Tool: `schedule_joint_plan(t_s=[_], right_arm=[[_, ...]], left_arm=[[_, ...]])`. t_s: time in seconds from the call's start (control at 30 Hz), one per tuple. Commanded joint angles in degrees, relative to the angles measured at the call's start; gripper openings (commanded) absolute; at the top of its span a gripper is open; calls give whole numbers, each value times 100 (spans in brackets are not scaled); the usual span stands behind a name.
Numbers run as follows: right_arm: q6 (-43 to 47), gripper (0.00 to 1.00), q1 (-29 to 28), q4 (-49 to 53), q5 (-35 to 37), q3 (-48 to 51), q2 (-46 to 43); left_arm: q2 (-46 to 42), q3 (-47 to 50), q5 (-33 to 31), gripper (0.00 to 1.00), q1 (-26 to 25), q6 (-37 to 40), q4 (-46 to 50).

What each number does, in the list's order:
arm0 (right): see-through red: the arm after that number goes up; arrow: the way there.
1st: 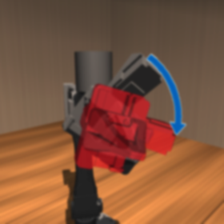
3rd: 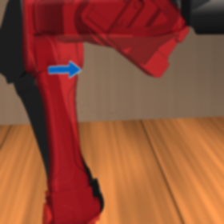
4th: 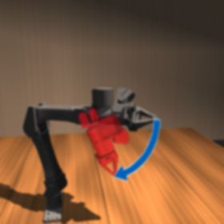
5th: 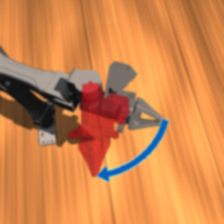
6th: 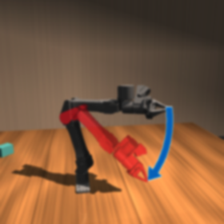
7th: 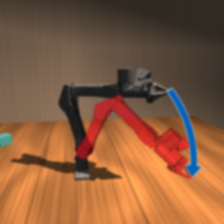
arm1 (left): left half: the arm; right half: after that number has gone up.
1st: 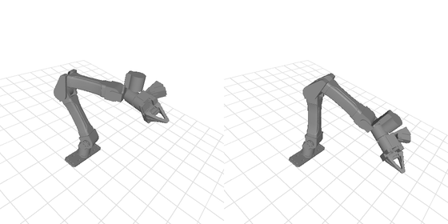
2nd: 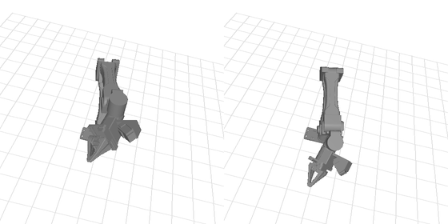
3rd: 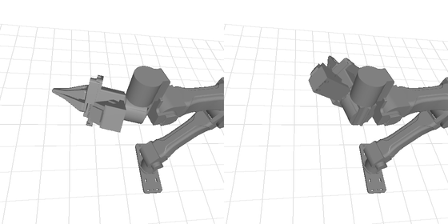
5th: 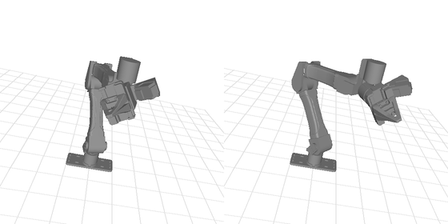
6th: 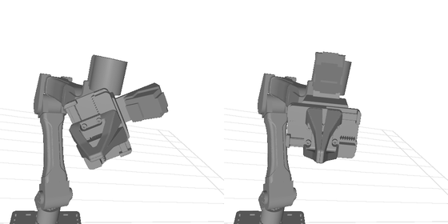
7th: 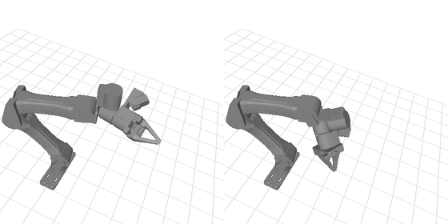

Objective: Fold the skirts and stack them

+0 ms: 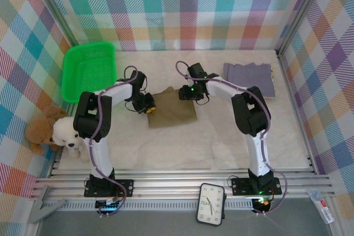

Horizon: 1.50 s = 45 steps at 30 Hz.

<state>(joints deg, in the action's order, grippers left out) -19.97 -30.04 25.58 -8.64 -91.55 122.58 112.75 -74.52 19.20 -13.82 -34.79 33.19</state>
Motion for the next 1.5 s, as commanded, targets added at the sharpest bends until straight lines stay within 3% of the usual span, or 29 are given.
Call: schedule_joint_plan(t_s=[0.0, 0.13, 0.3, 0.47, 0.67, 0.9, 1.07, 1.13, 1.27, 1.37, 1.47], right_arm=[[423, 46, -28, 258, -258, -296, 220], [609, 44, -28, 258, -599, -481, 374], [676, 10, -30, 176, -773, -586, 187], [492, 2, -28, -466, -554, -268, -355], [276, 0, 73, -243, -202, -891, 446], [345, 15, 262, 191, -606, -1555, 1065], [520, 36, 280, 678, -796, -1620, 792], [494, 49, 288, 754, -720, -1423, 570], [275, 65, 347, 591, -583, -783, 164], [181, 80, 402, 700, -943, -684, 180], [87, 85, 405, 861, -1230, -772, 331]], left_arm=[[239, 331, -352, 5, 73, -11, -32], [221, 414, -395, 0, 106, -2, -53], [112, 521, -283, 0, 169, 22, -142], [-60, 642, -137, 0, 246, 111, -287], [51, 752, -146, 0, 413, 131, -346], [71, 852, -339, 1, 488, 203, -191], [-324, 701, -186, 25, 499, 175, 85], [-627, 581, -301, 29, 499, 177, 233], [-976, 285, -647, 32, 495, 209, 643], [-1027, 129, -334, 34, 434, 95, 672], [-948, -33, 442, 35, 242, -139, 330]])
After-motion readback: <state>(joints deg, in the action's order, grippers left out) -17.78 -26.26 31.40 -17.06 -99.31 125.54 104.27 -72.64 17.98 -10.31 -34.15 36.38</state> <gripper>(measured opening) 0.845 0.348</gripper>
